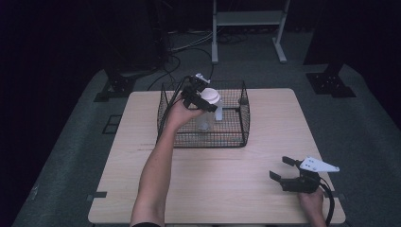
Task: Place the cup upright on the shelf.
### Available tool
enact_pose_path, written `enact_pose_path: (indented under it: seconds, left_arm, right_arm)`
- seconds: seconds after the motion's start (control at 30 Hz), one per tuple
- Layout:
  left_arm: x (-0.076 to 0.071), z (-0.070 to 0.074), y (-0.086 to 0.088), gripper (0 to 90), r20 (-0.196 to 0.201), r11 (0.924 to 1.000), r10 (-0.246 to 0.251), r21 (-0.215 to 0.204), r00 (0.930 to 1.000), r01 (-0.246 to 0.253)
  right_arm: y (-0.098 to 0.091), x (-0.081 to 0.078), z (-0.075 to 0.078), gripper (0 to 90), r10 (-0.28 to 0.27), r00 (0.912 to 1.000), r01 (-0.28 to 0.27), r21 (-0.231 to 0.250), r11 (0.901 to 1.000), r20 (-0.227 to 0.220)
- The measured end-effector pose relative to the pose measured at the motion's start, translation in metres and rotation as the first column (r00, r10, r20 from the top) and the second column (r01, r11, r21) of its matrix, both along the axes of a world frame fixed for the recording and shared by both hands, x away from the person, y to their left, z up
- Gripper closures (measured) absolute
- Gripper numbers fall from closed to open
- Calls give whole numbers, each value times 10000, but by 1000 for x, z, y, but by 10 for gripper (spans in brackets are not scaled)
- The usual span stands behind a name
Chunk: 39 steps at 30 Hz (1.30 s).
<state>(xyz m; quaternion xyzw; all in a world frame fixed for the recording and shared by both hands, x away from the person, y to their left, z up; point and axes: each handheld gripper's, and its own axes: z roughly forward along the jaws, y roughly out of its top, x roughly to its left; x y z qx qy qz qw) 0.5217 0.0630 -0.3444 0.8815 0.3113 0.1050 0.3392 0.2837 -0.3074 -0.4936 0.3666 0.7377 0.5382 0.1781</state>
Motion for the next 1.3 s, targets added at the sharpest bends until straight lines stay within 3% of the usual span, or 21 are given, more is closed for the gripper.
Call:
enact_pose_path:
  seconds: [0.33,0.77,1.3]
  left_arm:
    - [0,-14,6,52,-171,9997,100,-215,9998,-104]
    - [-7,-16,13,51,88,9994,-67,-330,9999,69]
    - [-8,-16,16,49,38,9994,-130,-319,9999,131]
  right_arm:
    - [0,0,0,129,25,10000,-25,-36,10000,19]
    - [0,0,0,129,36,10000,-36,-74,10000,38]
    - [0,0,0,128,34,10000,-34,-126,9999,1]
